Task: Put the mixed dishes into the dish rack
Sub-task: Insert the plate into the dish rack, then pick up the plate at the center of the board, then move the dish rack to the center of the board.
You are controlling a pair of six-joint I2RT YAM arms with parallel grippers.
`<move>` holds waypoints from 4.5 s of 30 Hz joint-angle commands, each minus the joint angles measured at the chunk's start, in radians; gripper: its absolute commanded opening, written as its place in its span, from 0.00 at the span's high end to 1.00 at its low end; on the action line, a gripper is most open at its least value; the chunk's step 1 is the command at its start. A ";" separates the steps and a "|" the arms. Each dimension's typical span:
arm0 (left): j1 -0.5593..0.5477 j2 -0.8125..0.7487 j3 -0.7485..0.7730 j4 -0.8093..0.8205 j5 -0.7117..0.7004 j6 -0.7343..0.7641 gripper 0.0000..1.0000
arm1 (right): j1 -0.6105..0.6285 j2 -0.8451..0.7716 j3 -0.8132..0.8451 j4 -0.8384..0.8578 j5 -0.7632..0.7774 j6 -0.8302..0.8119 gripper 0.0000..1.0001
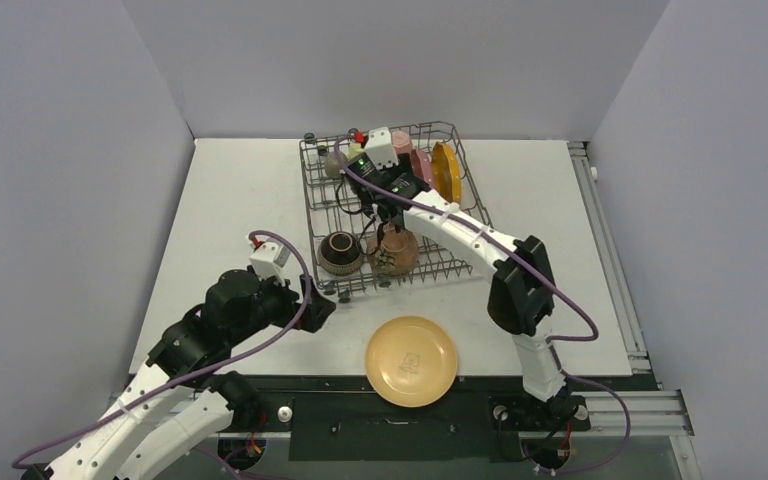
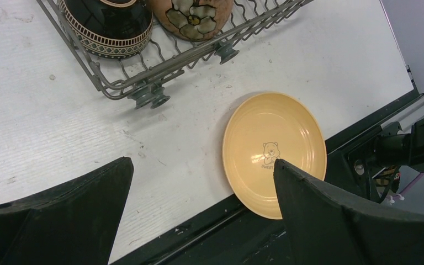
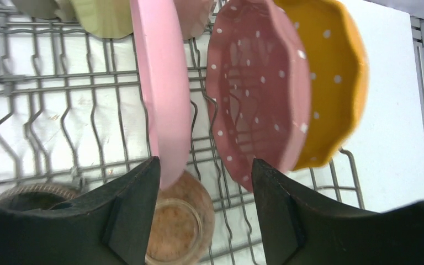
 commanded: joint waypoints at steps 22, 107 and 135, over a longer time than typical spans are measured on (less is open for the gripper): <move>-0.248 0.282 -0.231 0.321 0.087 -0.397 0.04 | 0.264 -1.254 -1.277 0.047 -0.316 0.462 0.43; 0.228 0.800 0.242 0.227 0.041 -0.095 0.09 | 0.249 -1.320 -0.905 -0.148 -0.095 0.312 1.00; -0.049 0.944 0.308 0.368 0.061 -0.197 0.14 | 0.107 -1.278 -0.825 -0.170 -0.083 0.176 1.00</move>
